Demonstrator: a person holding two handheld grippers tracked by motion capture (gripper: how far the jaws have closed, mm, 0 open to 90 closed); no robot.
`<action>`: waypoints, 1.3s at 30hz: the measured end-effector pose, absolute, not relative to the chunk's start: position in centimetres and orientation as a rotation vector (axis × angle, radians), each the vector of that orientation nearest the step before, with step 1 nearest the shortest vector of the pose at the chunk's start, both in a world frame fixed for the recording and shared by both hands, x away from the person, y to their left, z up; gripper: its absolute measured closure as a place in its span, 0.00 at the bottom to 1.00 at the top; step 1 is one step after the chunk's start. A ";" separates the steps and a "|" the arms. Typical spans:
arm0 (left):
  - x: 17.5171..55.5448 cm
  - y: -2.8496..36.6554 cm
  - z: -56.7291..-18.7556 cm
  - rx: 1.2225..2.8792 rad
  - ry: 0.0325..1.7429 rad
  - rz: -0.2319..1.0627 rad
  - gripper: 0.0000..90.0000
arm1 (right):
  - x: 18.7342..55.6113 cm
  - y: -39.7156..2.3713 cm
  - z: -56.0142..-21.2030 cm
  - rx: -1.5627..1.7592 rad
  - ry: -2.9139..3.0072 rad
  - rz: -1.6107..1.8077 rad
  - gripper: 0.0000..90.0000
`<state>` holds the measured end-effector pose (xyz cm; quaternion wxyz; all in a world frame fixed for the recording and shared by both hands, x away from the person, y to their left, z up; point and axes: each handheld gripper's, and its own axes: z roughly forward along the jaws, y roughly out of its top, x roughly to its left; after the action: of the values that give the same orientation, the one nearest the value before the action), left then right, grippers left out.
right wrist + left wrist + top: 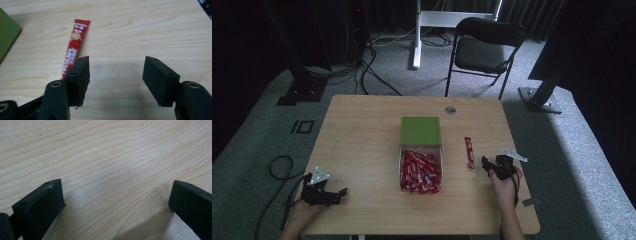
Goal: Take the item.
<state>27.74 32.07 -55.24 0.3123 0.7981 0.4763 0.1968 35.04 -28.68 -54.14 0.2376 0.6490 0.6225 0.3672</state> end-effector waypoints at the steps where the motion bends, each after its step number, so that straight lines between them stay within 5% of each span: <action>1: 27.7 32.1 -55.2 2.105 1.257 0.519 0.01 | 35.0 -28.7 -54.1 1.778 1.706 1.006 0.41; 17: 27.7 32.1 -55.2 2.104 1.257 0.518 0.01 | 33.0 -30.5 -54.8 1.790 1.707 0.934 0.23; 39: 27.7 32.1 -55.2 2.105 1.257 0.517 0.01 | 29.1 -32.0 -55.5 1.777 1.748 0.877 0.19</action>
<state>27.74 32.06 -55.24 0.3126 0.7979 0.4766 0.1962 29.15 -32.00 -55.45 0.2467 0.6517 0.6410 0.3217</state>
